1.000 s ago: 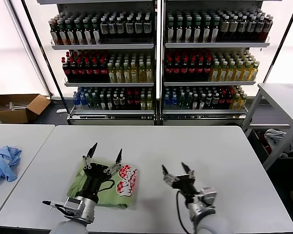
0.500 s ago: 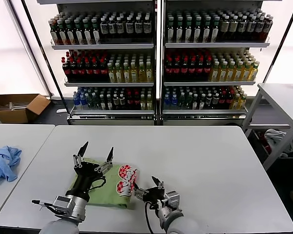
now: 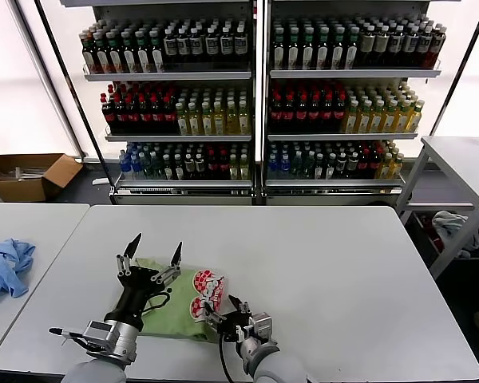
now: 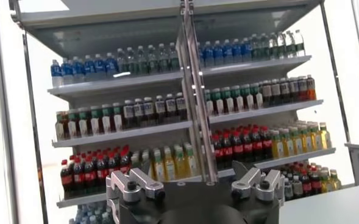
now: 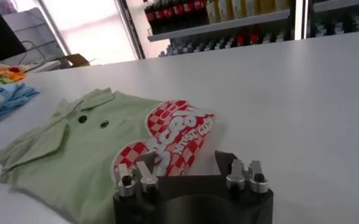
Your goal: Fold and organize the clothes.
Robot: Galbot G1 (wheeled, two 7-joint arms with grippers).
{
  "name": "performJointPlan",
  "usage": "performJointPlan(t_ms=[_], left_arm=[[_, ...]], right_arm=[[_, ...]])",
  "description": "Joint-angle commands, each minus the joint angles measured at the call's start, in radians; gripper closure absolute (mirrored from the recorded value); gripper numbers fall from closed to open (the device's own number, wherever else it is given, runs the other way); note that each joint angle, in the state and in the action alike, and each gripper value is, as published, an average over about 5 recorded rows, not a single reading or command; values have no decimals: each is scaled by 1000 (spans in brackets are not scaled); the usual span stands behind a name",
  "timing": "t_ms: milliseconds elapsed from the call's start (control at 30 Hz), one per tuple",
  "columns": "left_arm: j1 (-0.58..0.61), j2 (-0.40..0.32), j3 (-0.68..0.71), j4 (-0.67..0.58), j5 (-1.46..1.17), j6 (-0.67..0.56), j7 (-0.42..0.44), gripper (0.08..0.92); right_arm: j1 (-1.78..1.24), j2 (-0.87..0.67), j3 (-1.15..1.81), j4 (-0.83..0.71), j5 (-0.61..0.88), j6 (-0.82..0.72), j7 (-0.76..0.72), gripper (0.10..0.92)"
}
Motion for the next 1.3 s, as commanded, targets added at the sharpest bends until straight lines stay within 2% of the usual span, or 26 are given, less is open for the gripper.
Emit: performJointPlan(t_ms=[33,467,667,1033,1300], left_arm=[[1,-2,-1,7,-5,1,4,177],[-1,0,-2,6,-7,7,2,177],[1,2,-6,3,-9,10,-2,177],[-4,1,-3,14,-14,13,-5,177],[-5,-1,1,16,-15,15,-4,177]], right_arm=[[22,37,-20,-51,12,-7,1,370],[24,36,-21,-41,-1,30,-10,726],[16,-12,26,7,-15,46,-18,881],[-111,-174,214,103,-11,80,-86,903],[-168,-215,319,119,-12,115,-93,903]])
